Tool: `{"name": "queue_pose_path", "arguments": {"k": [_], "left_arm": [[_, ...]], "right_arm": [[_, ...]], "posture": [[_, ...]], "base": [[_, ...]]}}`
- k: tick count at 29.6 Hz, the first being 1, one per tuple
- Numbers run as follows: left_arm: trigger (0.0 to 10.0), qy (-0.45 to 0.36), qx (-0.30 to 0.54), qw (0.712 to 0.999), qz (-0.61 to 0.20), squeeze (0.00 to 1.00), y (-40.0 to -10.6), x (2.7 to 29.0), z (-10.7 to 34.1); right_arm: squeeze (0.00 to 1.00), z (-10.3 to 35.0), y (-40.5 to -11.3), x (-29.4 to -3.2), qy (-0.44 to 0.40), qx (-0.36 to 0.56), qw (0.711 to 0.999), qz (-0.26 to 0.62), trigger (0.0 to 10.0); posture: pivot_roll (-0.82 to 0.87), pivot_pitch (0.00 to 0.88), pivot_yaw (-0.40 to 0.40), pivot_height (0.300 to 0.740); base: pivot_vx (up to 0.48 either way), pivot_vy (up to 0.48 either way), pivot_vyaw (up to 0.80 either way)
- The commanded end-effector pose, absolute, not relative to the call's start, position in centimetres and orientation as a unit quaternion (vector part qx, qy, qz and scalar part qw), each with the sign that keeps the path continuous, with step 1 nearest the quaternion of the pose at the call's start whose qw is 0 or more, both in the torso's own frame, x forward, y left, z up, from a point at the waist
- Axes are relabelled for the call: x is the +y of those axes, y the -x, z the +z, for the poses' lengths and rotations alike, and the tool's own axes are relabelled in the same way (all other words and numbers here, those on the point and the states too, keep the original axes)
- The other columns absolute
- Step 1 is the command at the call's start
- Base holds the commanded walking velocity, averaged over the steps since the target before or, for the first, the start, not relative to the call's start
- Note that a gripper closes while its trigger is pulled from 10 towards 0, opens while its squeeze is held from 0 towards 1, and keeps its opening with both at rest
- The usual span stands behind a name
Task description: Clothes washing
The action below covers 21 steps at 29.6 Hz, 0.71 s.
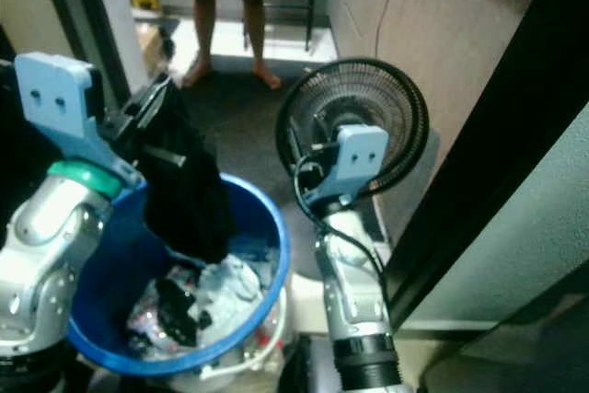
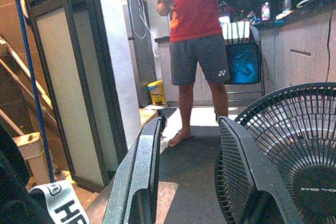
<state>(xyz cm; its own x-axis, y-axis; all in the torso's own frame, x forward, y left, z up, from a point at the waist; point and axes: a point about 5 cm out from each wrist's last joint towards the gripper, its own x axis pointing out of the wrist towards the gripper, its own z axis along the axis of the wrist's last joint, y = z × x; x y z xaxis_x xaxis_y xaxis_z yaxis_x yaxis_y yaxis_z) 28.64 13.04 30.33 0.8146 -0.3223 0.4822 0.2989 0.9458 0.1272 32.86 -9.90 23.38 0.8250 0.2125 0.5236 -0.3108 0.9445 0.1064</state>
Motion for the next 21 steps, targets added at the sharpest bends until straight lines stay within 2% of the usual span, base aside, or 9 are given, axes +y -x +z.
{"name": "queue_pose_path", "arguments": {"k": [1,21], "left_arm": [[10.0,-0.027,-0.241,0.957,-0.158,0.00,-28.92,13.08,29.74],[10.0,-0.026,-0.233,0.960,-0.156,0.00,-29.12,13.00,29.49]], "right_arm": [[0.00,23.67,-32.78,-9.77,-0.096,-0.264,0.950,0.139,10.0],[0.00,23.61,-32.72,-9.82,-0.096,-0.258,0.952,0.137,10.0]], "posture": [[0.06,0.044,-0.021,0.577],[0.06,0.055,-0.020,0.624]], "base": [[0.000,0.000,0.00],[0.000,0.000,0.00]]}}
